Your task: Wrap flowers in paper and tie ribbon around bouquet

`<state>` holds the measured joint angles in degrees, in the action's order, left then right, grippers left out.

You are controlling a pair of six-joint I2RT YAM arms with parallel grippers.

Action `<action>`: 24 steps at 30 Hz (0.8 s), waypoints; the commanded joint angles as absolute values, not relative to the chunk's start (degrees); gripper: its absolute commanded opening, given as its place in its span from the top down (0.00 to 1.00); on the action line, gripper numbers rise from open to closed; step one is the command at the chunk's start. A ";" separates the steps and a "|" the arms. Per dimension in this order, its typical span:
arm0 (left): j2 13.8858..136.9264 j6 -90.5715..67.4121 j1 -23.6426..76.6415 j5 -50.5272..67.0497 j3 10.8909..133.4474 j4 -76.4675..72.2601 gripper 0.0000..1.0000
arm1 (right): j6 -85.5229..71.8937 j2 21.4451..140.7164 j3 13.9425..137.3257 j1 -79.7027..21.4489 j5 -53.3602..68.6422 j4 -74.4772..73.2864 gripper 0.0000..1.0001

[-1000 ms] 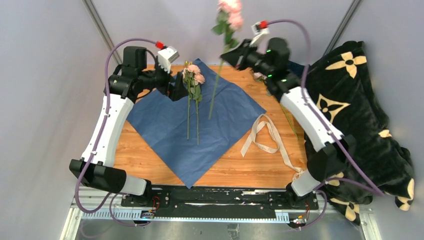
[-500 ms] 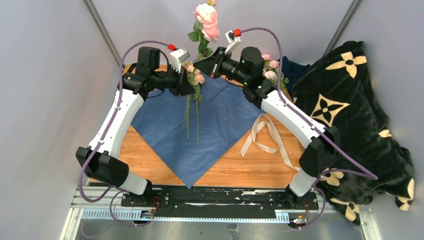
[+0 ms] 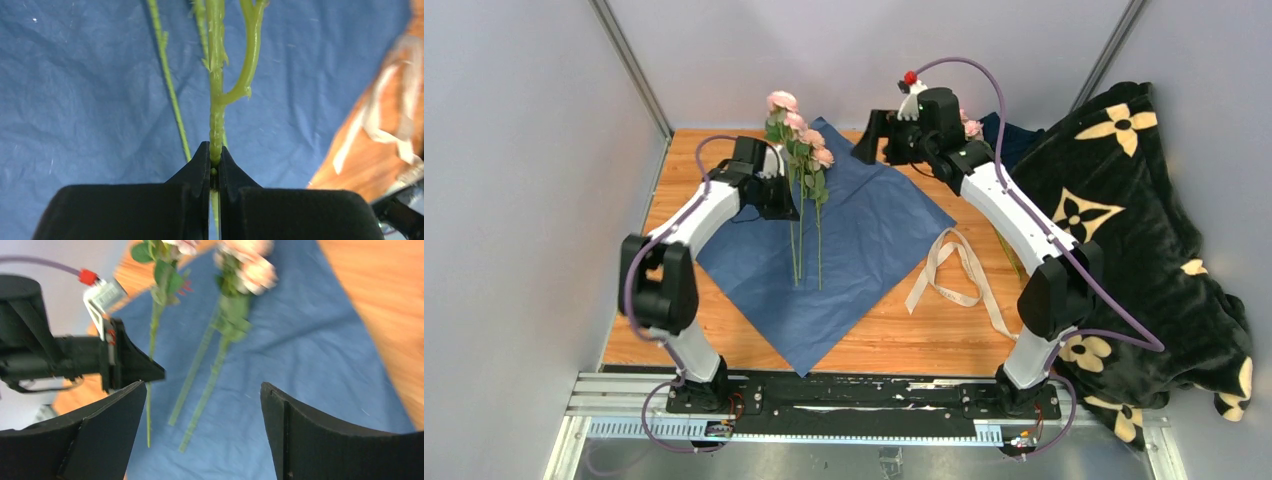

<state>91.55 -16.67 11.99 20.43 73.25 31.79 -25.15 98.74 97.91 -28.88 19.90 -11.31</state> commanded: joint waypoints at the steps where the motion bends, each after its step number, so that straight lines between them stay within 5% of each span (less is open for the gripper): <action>1: 102.21 -21.10 12.04 16.18 79.31 29.94 1.00 | -13.86 99.01 96.76 -24.44 14.36 -26.35 0.10; 4: 104.67 -21.74 12.98 12.53 78.07 26.29 1.00 | -8.28 100.11 96.70 -18.37 16.76 -35.19 0.15; 5: 104.92 -21.83 13.42 12.08 77.60 25.92 0.89 | -7.18 100.28 96.36 -16.02 15.59 -36.48 0.18; 8: 104.96 -22.10 14.12 11.47 76.57 26.03 0.13 | -2.76 102.38 95.75 -10.97 6.49 -42.43 0.22; 9: 104.53 -21.56 14.21 11.63 76.56 26.45 0.02 | -0.80 103.63 96.30 -10.19 3.35 -44.11 0.22; 15: 98.66 -12.13 14.24 8.95 80.98 35.32 0.00 | 8.17 117.45 105.36 -6.88 -7.59 -52.45 0.17; 20: 92.30 11.97 14.24 16.84 84.21 46.91 0.00 | 9.64 129.57 118.53 -2.46 -7.05 -56.27 0.14; 24: 88.68 22.12 13.73 8.85 80.91 54.08 0.00 | 11.60 136.13 125.20 -0.55 -4.91 -57.42 0.16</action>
<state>91.61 6.57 14.06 12.84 83.88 43.53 7.88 133.14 118.98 -3.55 -4.75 -52.45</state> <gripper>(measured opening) 0.997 0.850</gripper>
